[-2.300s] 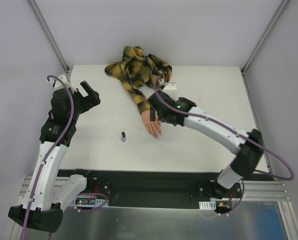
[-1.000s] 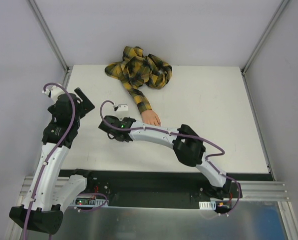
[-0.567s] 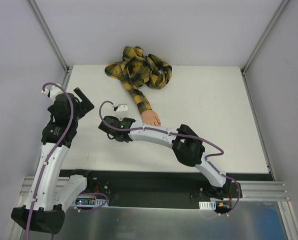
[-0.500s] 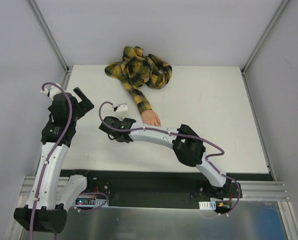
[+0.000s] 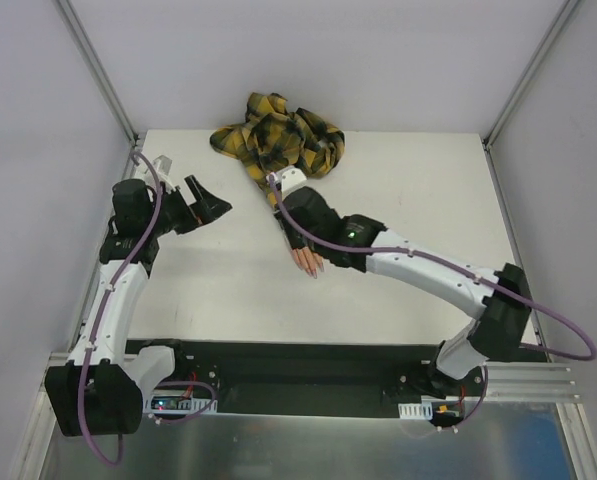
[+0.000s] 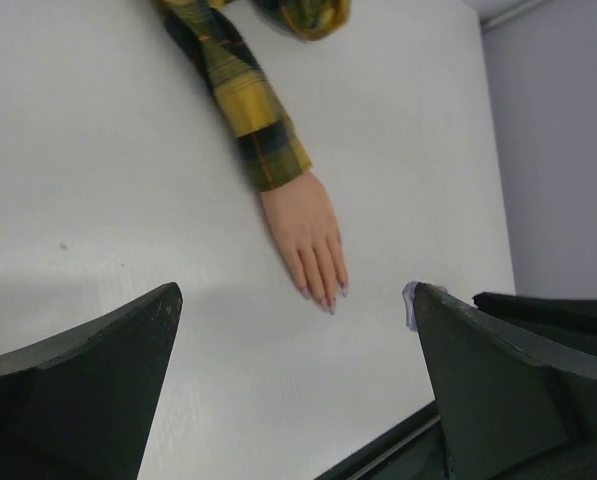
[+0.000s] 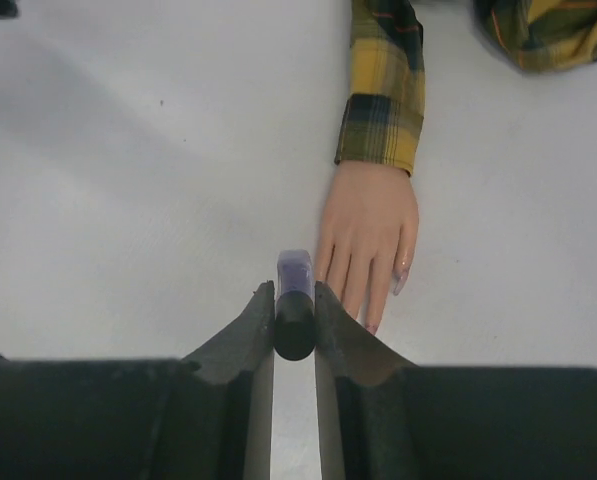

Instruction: Paint the nails

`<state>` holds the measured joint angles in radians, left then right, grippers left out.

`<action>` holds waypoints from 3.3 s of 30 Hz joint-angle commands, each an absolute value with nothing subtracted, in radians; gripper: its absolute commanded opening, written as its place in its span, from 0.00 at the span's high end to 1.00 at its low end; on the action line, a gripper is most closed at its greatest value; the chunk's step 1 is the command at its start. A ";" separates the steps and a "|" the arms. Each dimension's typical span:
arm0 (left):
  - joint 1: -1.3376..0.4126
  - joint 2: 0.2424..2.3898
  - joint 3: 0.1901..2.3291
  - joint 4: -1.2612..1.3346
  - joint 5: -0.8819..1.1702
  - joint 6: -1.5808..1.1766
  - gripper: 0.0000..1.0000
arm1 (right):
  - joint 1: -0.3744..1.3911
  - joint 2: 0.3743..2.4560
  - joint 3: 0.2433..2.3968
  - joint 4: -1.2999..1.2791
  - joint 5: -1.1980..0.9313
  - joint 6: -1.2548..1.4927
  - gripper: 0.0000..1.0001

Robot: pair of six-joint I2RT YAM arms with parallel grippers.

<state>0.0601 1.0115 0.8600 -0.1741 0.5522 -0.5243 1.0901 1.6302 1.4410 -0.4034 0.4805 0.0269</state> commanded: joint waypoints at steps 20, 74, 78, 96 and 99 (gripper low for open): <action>-0.245 0.991 0.862 0.189 1.228 -0.129 0.19 | 0.647 1.347 1.373 -0.382 -0.827 -0.488 0.99; -0.393 0.979 0.781 0.189 1.299 -0.098 0.61 | 0.881 1.335 1.399 -0.279 -0.678 -0.474 0.99; -0.394 0.982 0.779 0.189 1.295 -0.100 0.58 | 0.882 1.328 1.394 -0.276 -0.672 -0.474 0.99; -0.402 0.991 0.787 0.183 1.304 -0.089 0.83 | 0.882 1.324 1.393 -0.268 -0.660 -0.463 0.99; -0.402 0.988 0.788 0.173 1.283 -0.078 0.99 | 0.882 1.325 1.394 -0.268 -0.650 -0.456 0.99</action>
<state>-0.3901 0.9947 0.7715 0.1593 1.2587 -0.1089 0.8814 1.3563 1.3792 -0.3256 -0.6662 -0.4568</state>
